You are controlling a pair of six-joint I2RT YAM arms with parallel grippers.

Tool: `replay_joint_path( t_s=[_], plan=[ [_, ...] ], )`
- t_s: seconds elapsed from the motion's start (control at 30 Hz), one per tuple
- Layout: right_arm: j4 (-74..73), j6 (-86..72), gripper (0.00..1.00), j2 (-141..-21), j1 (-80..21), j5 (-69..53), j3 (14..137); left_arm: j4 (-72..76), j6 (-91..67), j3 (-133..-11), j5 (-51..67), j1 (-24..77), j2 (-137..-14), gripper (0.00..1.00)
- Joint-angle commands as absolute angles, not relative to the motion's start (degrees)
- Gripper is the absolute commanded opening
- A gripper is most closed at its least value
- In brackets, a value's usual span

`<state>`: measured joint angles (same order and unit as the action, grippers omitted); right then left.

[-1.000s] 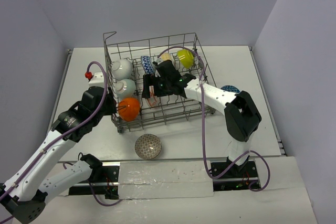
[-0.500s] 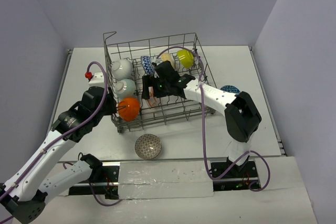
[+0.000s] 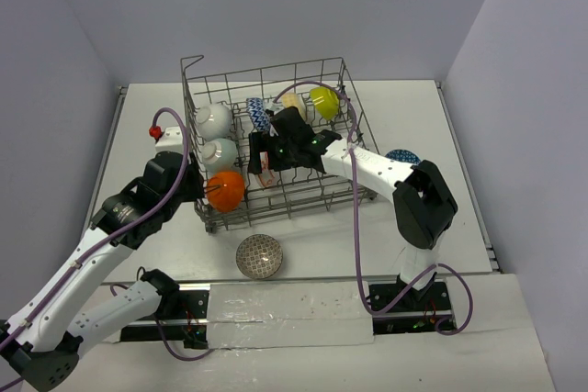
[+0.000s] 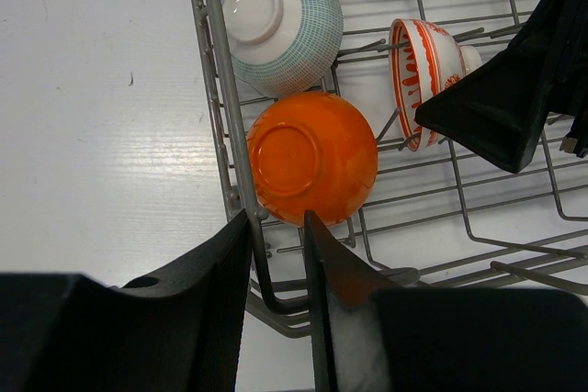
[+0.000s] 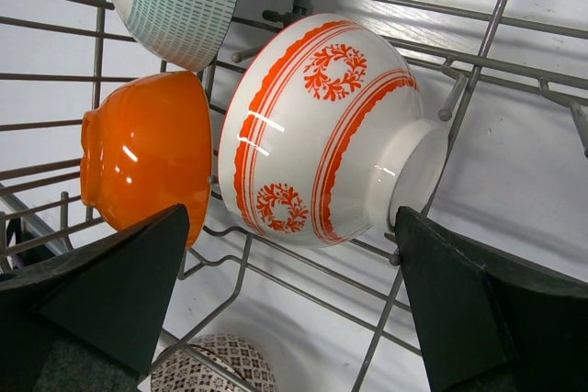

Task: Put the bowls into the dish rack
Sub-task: Move the bowl to the dish rack.

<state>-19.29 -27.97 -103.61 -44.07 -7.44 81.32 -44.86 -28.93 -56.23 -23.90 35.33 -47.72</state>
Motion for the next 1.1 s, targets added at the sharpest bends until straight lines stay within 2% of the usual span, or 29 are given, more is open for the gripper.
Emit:
replay_joint_path(
  t_s=[0.0,0.5,1.07],
  plan=[
    [-13.27,-29.8,1.0,-99.76,-47.37,-14.68,83.67,-42.45,-28.65,-55.81,-19.16,36.91,-47.9,0.33],
    [-12.04,-30.15,1.0,-96.15,-47.29,-15.29,82.53,-42.98,-29.09,-56.07,-19.69,36.91,-47.99,0.33],
    [-10.81,-30.32,1.0,-99.58,-47.37,-17.75,84.11,-43.15,-29.0,-56.16,-19.69,36.91,-48.34,0.33]
  ],
)
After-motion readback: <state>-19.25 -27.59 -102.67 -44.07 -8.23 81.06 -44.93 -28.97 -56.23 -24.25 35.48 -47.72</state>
